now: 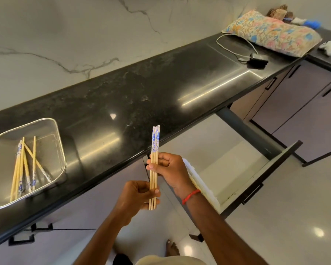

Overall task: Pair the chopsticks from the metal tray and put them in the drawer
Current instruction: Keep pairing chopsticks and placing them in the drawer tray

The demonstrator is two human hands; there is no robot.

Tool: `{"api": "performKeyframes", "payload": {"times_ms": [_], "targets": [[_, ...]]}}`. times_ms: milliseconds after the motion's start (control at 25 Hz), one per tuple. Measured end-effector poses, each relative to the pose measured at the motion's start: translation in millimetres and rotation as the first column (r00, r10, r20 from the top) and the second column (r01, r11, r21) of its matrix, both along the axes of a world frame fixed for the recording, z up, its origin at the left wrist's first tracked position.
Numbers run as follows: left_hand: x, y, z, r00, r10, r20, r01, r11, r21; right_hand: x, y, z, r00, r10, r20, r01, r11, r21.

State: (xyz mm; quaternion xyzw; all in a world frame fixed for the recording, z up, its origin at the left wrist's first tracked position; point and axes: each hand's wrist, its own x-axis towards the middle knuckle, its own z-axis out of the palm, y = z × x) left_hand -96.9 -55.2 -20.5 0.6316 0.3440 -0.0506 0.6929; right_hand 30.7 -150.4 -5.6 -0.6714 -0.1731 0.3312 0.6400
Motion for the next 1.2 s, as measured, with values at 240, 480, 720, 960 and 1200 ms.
{"api": "performKeyframes", "payload": {"times_ms": [240, 480, 720, 960, 1200], "targets": [[6, -12, -8, 0.999, -0.012, -0.034, 0.013, 0.999, 0.032, 5, -21, -12, 0.999, 0.053, -0.01, -0.053, 0.997, -0.047], [2, -7, -18, 0.993, -0.09, -0.074, 0.097, 0.991, 0.097, 65, -68, -23, 0.948, -0.087, 0.307, 0.184, 0.936, -0.301], [2, -3, -17, 0.992, -0.097, -0.08, 0.105, 0.989, 0.105, 90, -89, -81, 0.9, 0.09, 0.426, 0.197, 0.787, -0.584], [-13, 6, -13, 0.991, -0.07, -0.11, 0.085, 0.987, 0.138, 75, -95, -138, 0.898, 0.281, 0.339, 0.093, 0.631, -0.77], [-24, 1, -10, 0.992, -0.047, -0.12, 0.063, 0.989, 0.131, 59, -106, -160, 0.872, 0.375, 0.314, 0.099, 0.493, -0.864]]}}
